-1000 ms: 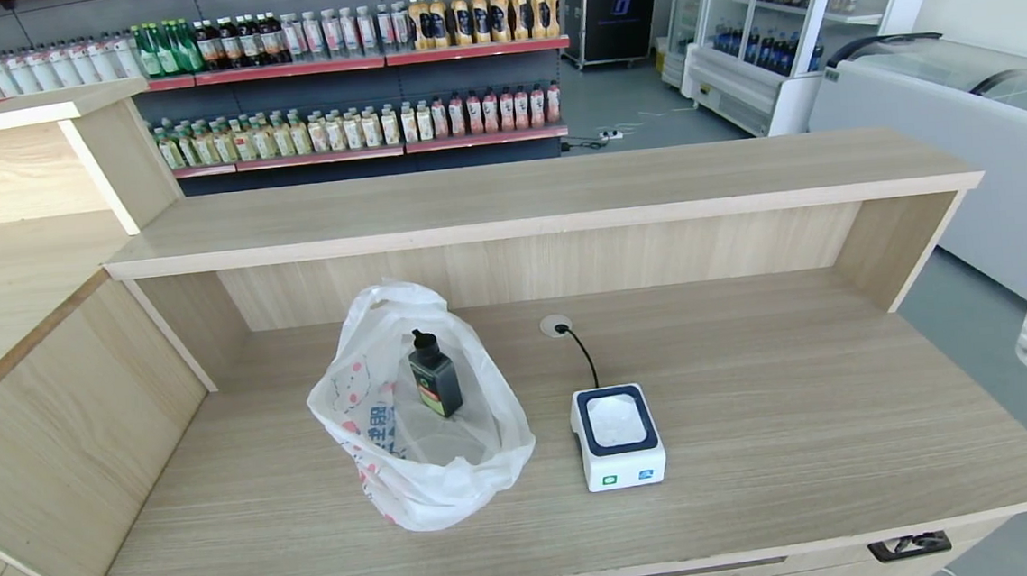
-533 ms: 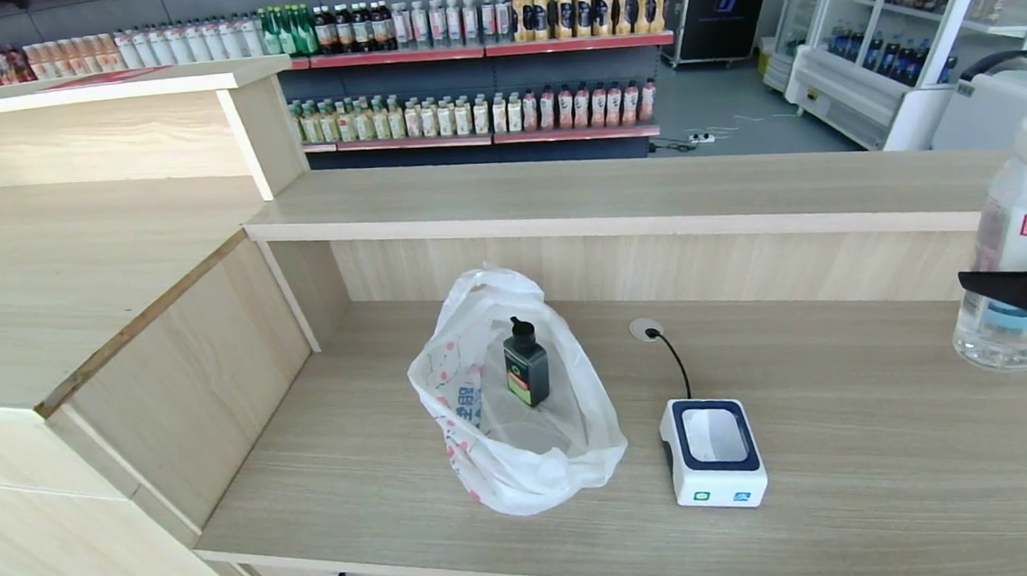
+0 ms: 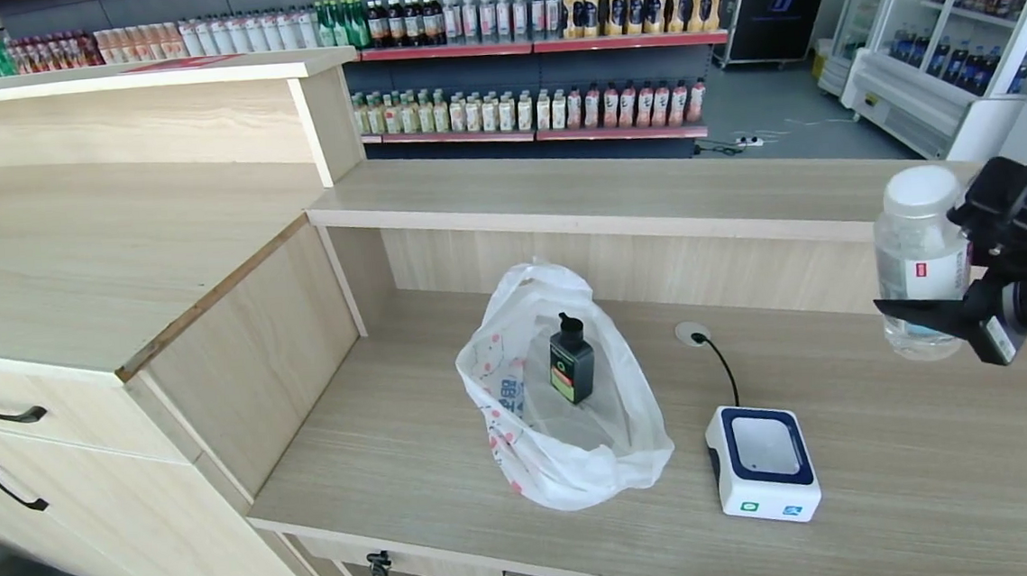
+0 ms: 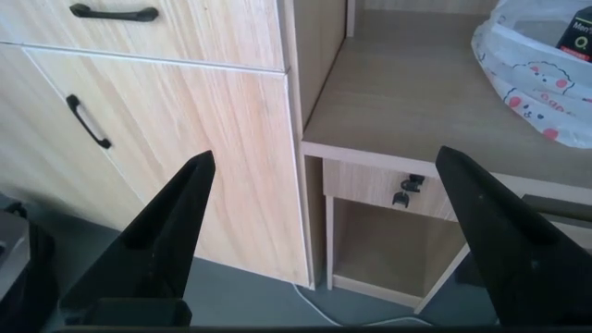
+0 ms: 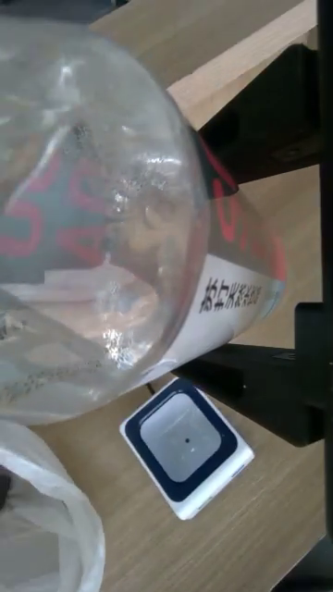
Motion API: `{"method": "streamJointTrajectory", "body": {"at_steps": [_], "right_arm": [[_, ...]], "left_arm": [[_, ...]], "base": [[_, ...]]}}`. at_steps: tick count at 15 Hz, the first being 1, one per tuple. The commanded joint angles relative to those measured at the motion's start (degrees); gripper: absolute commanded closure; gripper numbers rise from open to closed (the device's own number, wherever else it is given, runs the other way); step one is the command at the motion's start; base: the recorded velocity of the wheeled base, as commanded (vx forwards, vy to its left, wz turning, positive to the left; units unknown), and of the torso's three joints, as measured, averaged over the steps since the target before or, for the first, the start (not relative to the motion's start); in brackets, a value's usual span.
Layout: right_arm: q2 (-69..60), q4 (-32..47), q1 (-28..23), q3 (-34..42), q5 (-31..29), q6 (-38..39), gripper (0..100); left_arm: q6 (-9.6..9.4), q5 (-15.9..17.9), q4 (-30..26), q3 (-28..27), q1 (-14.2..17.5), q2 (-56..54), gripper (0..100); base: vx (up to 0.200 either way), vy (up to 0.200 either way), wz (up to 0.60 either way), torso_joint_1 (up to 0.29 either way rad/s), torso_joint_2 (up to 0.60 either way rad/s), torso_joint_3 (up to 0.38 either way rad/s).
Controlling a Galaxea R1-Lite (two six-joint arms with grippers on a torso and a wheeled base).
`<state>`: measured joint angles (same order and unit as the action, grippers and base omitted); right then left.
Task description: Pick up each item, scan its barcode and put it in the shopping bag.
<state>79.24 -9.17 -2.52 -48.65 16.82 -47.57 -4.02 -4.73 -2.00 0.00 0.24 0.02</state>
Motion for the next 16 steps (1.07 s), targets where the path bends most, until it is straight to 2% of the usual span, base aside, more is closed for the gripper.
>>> {"method": "streamJointTrajectory", "body": {"at_steps": [1,8,10,13,15,16], "right_arm": [[4.2,-0.9,-0.1,0.4,3.7,-3.6,100],[10.9,-0.9,-2.7,0.0,25.3,-19.0,100],[12.5,-0.4,-4.9,-0.3,28.4,-26.7,100],[13.7,-0.2,-6.6,-0.1,32.1,-34.2,100],[14.6,-0.1,-7.1,-0.2,33.1,-36.0,100],[15.3,2.5,-7.6,-0.2,35.3,-39.4,100]], "left_arm": [[-0.02,0.0,0.0,0.0,0.0,0.0,0],[-0.02,0.0,0.0,0.0,0.0,0.0,0],[-0.02,0.0,0.0,0.0,0.0,0.0,0],[-0.02,0.0,0.0,0.0,0.0,0.0,0],[-0.02,0.0,0.0,0.0,0.0,0.0,0],[-0.02,0.0,0.0,0.0,0.0,0.0,0]], "base": [[0.000,0.000,0.00,0.000,0.00,0.000],[0.000,0.000,0.00,0.000,0.00,0.000],[0.000,0.000,0.00,0.000,0.00,0.000],[0.000,0.000,0.00,0.000,0.00,0.000],[0.000,0.000,0.00,0.000,0.00,0.000],[0.000,0.000,0.00,0.000,0.00,0.000]]}}
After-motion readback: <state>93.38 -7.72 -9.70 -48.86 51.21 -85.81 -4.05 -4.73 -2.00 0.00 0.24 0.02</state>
